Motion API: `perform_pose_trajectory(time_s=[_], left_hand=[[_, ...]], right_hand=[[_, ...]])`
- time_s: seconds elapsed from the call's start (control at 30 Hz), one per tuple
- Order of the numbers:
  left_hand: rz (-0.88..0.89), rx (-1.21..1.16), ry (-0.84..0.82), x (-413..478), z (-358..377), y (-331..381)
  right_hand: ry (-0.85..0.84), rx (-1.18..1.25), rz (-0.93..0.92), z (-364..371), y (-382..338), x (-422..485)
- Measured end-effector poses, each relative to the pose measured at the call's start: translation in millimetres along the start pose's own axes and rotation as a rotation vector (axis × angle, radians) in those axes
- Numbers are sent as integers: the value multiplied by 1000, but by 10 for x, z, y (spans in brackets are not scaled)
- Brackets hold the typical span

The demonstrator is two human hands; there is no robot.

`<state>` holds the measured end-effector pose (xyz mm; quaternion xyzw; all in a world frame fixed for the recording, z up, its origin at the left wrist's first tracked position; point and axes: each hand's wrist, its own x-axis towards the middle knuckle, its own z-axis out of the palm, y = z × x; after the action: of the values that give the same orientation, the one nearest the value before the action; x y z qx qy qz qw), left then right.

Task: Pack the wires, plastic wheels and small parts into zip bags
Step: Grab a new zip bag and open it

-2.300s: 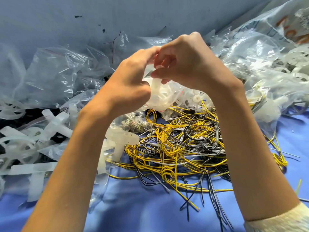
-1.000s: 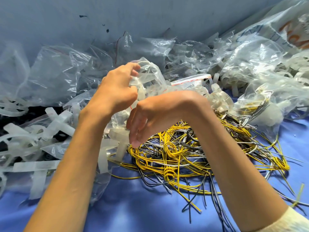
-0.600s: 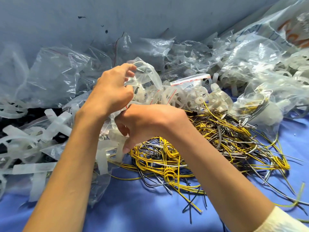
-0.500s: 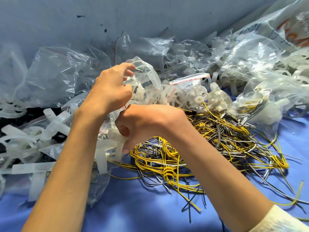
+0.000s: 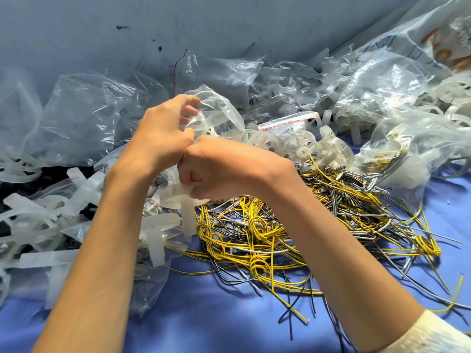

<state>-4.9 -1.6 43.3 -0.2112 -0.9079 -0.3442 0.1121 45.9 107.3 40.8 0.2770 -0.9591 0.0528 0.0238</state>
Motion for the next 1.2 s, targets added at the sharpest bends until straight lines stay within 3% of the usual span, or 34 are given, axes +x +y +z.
perform_pose_trajectory(time_s=[0.23,0.63,1.0,1.2], left_hand=[[12,-4,-22,-5,-34,-8],[129,-177,-127,-87,-117,123],[91,-174,-129,-31,-109,28],[170,-104,-141,-35,-57,135]], right_hand=[[28,177,39,-303,135,-182],[400,413,39,-642,372,-519],[495,335,174,-565,598,-504],[490,207,293,-480,638,-414]])
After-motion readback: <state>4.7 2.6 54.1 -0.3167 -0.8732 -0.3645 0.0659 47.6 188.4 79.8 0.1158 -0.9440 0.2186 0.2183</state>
